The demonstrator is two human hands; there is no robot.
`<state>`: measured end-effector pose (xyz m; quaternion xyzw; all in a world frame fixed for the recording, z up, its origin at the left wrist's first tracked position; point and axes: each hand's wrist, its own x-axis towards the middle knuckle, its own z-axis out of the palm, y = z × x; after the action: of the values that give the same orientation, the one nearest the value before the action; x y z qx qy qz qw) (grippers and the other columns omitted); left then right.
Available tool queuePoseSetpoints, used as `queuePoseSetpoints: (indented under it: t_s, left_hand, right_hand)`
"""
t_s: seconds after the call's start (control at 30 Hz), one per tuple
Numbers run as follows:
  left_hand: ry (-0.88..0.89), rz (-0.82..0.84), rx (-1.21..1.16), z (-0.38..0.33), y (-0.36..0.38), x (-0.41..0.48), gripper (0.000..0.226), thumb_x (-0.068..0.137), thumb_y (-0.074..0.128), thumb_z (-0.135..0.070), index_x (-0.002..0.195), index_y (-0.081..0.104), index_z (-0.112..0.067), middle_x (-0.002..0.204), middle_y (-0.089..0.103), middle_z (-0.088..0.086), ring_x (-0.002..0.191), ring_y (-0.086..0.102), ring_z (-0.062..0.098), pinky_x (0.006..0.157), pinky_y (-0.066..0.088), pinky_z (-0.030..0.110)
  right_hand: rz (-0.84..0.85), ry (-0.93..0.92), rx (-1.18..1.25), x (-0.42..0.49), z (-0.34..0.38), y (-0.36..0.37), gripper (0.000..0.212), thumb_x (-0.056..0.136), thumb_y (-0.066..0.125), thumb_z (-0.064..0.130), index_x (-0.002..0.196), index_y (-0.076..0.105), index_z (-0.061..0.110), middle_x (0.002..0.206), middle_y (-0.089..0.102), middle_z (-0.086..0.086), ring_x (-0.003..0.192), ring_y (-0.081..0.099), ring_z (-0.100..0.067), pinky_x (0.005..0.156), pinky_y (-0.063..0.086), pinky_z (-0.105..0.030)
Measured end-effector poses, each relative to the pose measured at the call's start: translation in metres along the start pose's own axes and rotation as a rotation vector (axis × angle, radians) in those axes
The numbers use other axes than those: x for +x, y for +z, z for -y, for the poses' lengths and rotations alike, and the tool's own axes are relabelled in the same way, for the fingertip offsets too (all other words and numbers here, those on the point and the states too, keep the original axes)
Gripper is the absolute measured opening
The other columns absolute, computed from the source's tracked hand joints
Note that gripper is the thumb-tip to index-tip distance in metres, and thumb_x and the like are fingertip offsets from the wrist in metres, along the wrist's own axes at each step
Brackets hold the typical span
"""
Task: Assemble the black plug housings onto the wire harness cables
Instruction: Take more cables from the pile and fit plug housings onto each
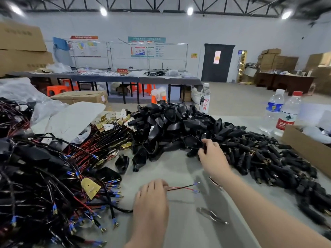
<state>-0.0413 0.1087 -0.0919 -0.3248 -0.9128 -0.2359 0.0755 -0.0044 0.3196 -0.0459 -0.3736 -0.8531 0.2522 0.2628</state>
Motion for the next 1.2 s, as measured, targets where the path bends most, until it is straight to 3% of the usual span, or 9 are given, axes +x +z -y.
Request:
queuePoseSetpoints:
  t_s: [0.1, 0.27, 0.33, 0.4, 0.53, 0.73, 1.07, 1.17, 1.2]
  left_hand:
    - [-0.054, -0.063, -0.071, 0.002, 0.003, 0.001, 0.017, 0.106, 0.019, -0.037, 0.109, 0.035, -0.038, 0.095, 0.049, -0.016, 0.091, 0.045, 0.008, 0.072, 0.027, 0.026]
    - [-0.075, -0.142, -0.207, 0.001, 0.006, 0.002, 0.036, 0.104, 0.021, -0.044, 0.130, 0.046, -0.045, 0.118, 0.054, -0.024, 0.099, 0.058, 0.002, 0.076, 0.039, 0.020]
    - [-0.059, -0.142, -0.205, 0.000, 0.005, 0.000, 0.036, 0.104, 0.024, -0.046, 0.133, 0.044, -0.049, 0.111, 0.047, -0.022, 0.091, 0.056, 0.003, 0.071, 0.038, 0.019]
    - [-0.047, -0.166, -0.246, -0.002, 0.001, -0.001, 0.029, 0.103, 0.037, -0.042, 0.128, 0.051, -0.048, 0.100, 0.043, -0.020, 0.079, 0.053, 0.004, 0.064, 0.038, 0.020]
    - [0.105, -0.395, -0.395, -0.010, -0.008, -0.005, 0.017, 0.086, 0.075, -0.016, 0.098, 0.076, -0.027, 0.084, 0.060, -0.014, 0.050, 0.053, 0.012, 0.040, 0.046, 0.029]
    - [0.318, -0.631, -0.406, -0.025, -0.019, -0.022, 0.024, 0.095, 0.055, -0.030, 0.098, 0.077, -0.023, 0.083, 0.062, -0.010, 0.047, 0.052, 0.013, 0.037, 0.046, 0.031]
    - [0.372, -0.416, -0.140, -0.030, -0.031, -0.048, 0.029, 0.094, 0.045, -0.030, 0.086, 0.070, -0.018, 0.079, 0.057, -0.005, 0.039, 0.049, 0.015, 0.029, 0.038, 0.028]
    - [0.325, -0.391, -0.197, -0.033, -0.034, -0.048, 0.005, 0.085, 0.070, -0.016, 0.083, 0.066, -0.015, 0.077, 0.053, 0.000, 0.038, 0.048, 0.019, 0.031, 0.032, 0.028]
    - [0.280, -0.374, -0.239, -0.034, -0.034, -0.047, 0.014, 0.078, 0.078, -0.011, 0.082, 0.064, -0.015, 0.077, 0.052, 0.001, 0.039, 0.049, 0.021, 0.031, 0.033, 0.029]
  right_hand:
    - [-0.020, 0.054, -0.104, 0.024, 0.000, 0.015, 0.044, 0.103, 0.041, 0.036, 0.142, 0.042, 0.015, 0.136, 0.052, -0.015, 0.123, 0.047, -0.035, 0.098, 0.040, -0.044]
    - [-0.094, 0.099, -0.264, 0.045, 0.000, 0.027, 0.036, 0.102, 0.044, 0.039, 0.127, 0.055, 0.017, 0.130, 0.052, -0.015, 0.121, 0.045, -0.036, 0.097, 0.037, -0.043]
    - [-0.099, 0.072, -0.247, 0.044, 0.002, 0.025, 0.031, 0.101, 0.047, 0.038, 0.119, 0.058, 0.017, 0.125, 0.052, -0.013, 0.117, 0.046, -0.034, 0.096, 0.038, -0.043]
    - [-0.103, 0.038, -0.117, 0.034, 0.002, 0.021, 0.023, 0.100, 0.049, 0.034, 0.108, 0.059, 0.014, 0.113, 0.059, -0.009, 0.108, 0.053, -0.031, 0.089, 0.042, -0.040]
    - [-0.034, 0.230, 0.554, -0.019, -0.004, 0.002, 0.016, 0.098, 0.056, 0.024, 0.099, 0.057, 0.008, 0.089, 0.073, -0.006, 0.077, 0.072, -0.016, 0.064, 0.054, -0.028]
    - [0.095, 0.482, 1.145, -0.118, -0.009, -0.018, 0.010, 0.096, 0.055, 0.005, 0.096, 0.060, -0.004, 0.075, 0.074, -0.016, 0.059, 0.066, -0.018, 0.050, 0.052, -0.024]
    - [-0.004, 0.535, 1.399, -0.163, 0.006, -0.015, 0.007, 0.096, 0.059, 0.006, 0.101, 0.057, 0.001, 0.089, 0.076, -0.018, 0.084, 0.076, -0.021, 0.062, 0.058, -0.020]
    - [-0.015, 0.519, 1.391, -0.162, 0.003, -0.010, 0.009, 0.093, 0.062, 0.002, 0.099, 0.056, 0.000, 0.088, 0.076, -0.020, 0.083, 0.076, -0.024, 0.062, 0.057, -0.020]
    - [-0.017, 0.504, 1.371, -0.162, 0.003, -0.009, 0.011, 0.092, 0.063, 0.002, 0.100, 0.056, 0.000, 0.087, 0.076, -0.021, 0.082, 0.076, -0.025, 0.063, 0.058, -0.021]
